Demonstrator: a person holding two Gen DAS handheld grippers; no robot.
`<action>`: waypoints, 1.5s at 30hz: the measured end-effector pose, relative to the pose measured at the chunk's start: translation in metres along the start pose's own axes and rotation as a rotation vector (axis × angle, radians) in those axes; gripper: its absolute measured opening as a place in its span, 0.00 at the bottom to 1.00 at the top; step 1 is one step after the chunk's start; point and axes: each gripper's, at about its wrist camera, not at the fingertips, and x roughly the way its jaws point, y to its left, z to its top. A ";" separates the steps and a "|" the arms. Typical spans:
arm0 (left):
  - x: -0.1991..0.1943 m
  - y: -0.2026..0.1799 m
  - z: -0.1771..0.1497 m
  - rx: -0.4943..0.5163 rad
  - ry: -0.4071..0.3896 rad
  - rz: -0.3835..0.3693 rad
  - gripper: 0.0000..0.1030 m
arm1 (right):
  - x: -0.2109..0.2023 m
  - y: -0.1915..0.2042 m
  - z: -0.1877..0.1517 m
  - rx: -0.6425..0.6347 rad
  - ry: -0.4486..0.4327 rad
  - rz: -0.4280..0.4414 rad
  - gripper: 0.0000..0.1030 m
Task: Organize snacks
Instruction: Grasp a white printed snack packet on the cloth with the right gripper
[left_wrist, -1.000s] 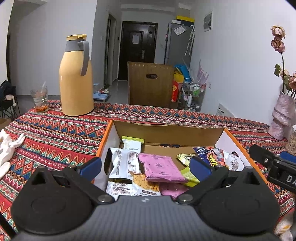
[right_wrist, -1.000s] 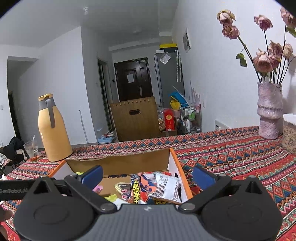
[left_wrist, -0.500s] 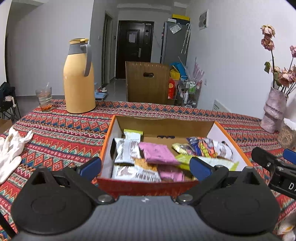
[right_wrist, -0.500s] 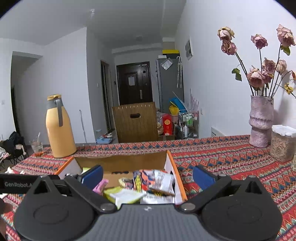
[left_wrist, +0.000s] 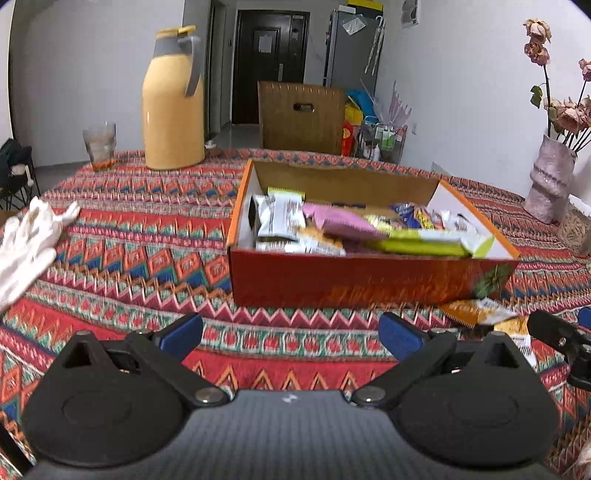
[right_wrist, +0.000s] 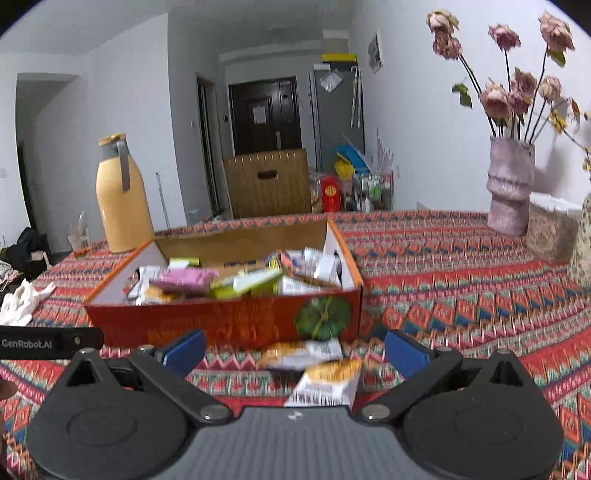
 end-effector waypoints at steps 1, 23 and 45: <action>0.001 0.002 -0.004 -0.002 0.003 -0.002 1.00 | 0.000 0.000 -0.004 0.003 0.011 -0.006 1.00; 0.024 0.015 -0.033 -0.046 0.043 -0.045 1.00 | 0.024 -0.004 -0.042 0.053 0.192 -0.106 1.00; 0.027 0.012 -0.032 -0.035 0.075 -0.025 1.00 | -0.001 -0.006 -0.053 0.080 0.119 -0.048 0.37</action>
